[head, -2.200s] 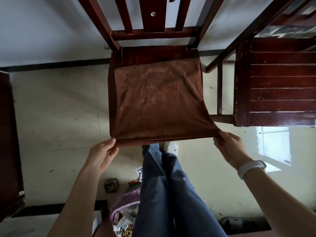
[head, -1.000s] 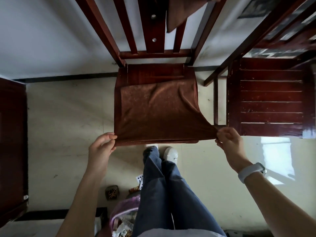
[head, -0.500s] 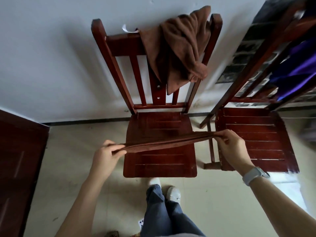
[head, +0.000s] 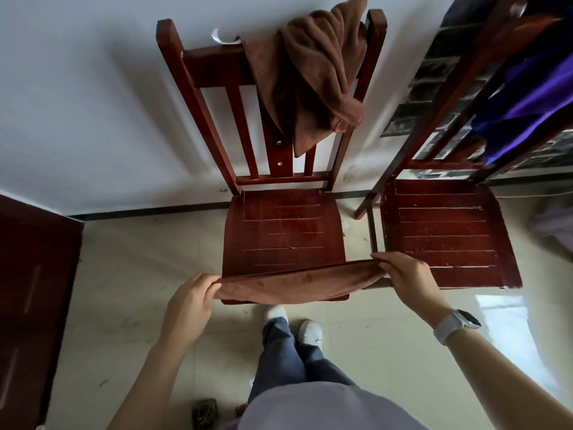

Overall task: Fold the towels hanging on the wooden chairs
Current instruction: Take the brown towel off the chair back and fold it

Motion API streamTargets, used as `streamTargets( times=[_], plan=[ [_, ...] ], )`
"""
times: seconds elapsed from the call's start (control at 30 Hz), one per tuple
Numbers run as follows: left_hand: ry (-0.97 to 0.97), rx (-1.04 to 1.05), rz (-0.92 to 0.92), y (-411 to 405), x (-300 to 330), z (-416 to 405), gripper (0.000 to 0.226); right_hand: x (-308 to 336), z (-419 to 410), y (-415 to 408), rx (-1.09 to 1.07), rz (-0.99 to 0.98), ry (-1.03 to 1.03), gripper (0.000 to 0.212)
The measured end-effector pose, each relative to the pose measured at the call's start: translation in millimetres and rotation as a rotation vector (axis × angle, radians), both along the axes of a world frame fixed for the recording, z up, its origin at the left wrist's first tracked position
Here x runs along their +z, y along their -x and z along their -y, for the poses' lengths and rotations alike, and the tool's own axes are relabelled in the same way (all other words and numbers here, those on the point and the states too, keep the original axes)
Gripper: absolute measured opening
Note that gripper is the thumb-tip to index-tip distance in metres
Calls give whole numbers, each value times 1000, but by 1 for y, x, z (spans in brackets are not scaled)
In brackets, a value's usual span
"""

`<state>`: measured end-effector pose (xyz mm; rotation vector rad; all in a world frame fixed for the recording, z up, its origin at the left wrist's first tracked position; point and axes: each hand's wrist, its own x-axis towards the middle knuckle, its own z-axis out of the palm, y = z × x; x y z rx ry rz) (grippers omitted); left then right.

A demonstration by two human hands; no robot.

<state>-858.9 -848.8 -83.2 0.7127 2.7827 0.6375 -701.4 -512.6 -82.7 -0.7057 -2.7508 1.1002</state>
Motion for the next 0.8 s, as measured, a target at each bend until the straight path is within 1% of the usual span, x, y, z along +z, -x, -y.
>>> streamTargets(
  times=[0.07,0.17,0.23,0.4,0.5,0.6,0.67,0.8],
  plan=[
    [23,-26,-15,3,1,0,15,-1,-1,0,63,-26,-75,23],
    [37,-73,-10,8,4,-2,13,0,-3,0,46,-33,-122,18],
    [55,-109,11,10,5,-2,12,1,-3,-2,42,-15,-131,14],
    [121,-94,111,8,0,1,10,-3,-1,-13,2,54,-97,5],
    [71,-125,157,0,-1,4,14,-7,2,-18,-21,25,-110,7],
    [17,-259,145,-6,3,4,21,-8,4,-20,-61,4,-151,11],
    [12,-292,152,-7,4,5,18,-9,6,-21,-73,-7,-176,12],
    [12,-292,182,-6,5,5,11,-9,8,-22,-95,-36,-211,13]
  ],
)
